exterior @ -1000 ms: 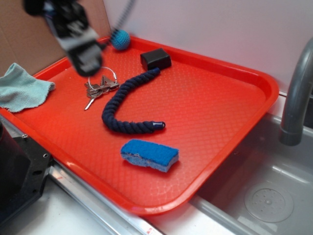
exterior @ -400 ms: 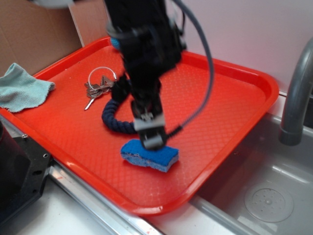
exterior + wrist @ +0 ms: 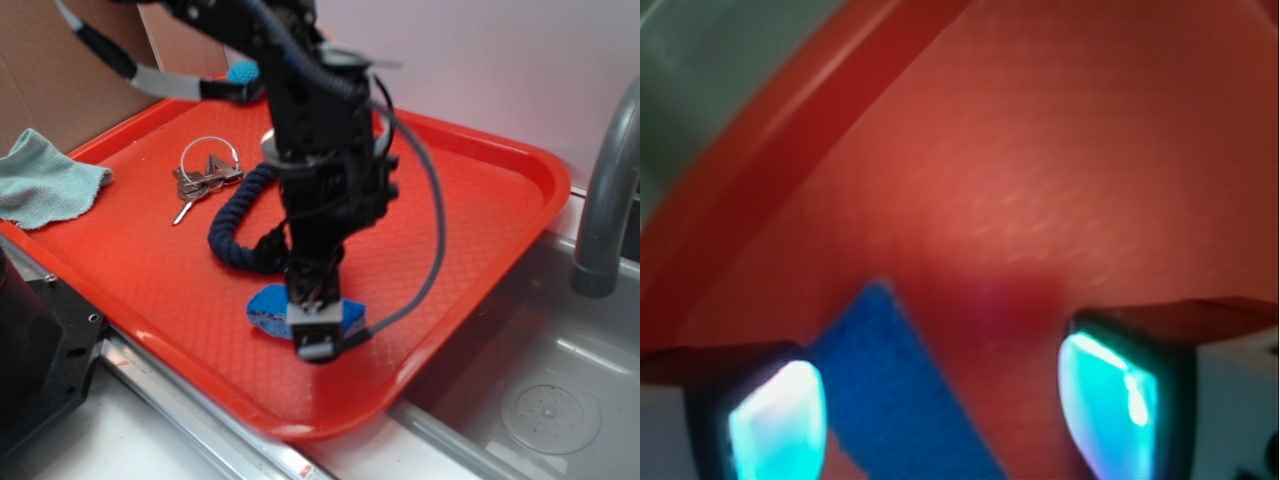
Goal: Grab the blue sponge.
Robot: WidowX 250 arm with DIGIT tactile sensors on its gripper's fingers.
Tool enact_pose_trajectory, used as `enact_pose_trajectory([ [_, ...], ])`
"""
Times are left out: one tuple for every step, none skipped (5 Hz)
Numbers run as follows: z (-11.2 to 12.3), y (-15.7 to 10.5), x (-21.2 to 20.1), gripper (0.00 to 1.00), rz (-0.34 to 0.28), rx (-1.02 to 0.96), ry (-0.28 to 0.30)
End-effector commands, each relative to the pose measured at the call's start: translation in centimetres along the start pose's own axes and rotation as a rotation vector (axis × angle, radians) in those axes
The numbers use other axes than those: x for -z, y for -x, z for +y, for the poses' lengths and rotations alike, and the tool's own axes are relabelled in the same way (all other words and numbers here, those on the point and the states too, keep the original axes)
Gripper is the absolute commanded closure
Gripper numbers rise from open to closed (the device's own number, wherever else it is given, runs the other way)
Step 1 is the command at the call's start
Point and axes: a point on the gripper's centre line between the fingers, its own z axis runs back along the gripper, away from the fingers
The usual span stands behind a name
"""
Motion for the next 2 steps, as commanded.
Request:
enact_pose_trajectory([
  [-1.94,4.41,-1.28,0.00,-0.075,0.056,0.065],
  [-2.08,4.38,-0.60,0.00,-0.056,0.048,0.049],
])
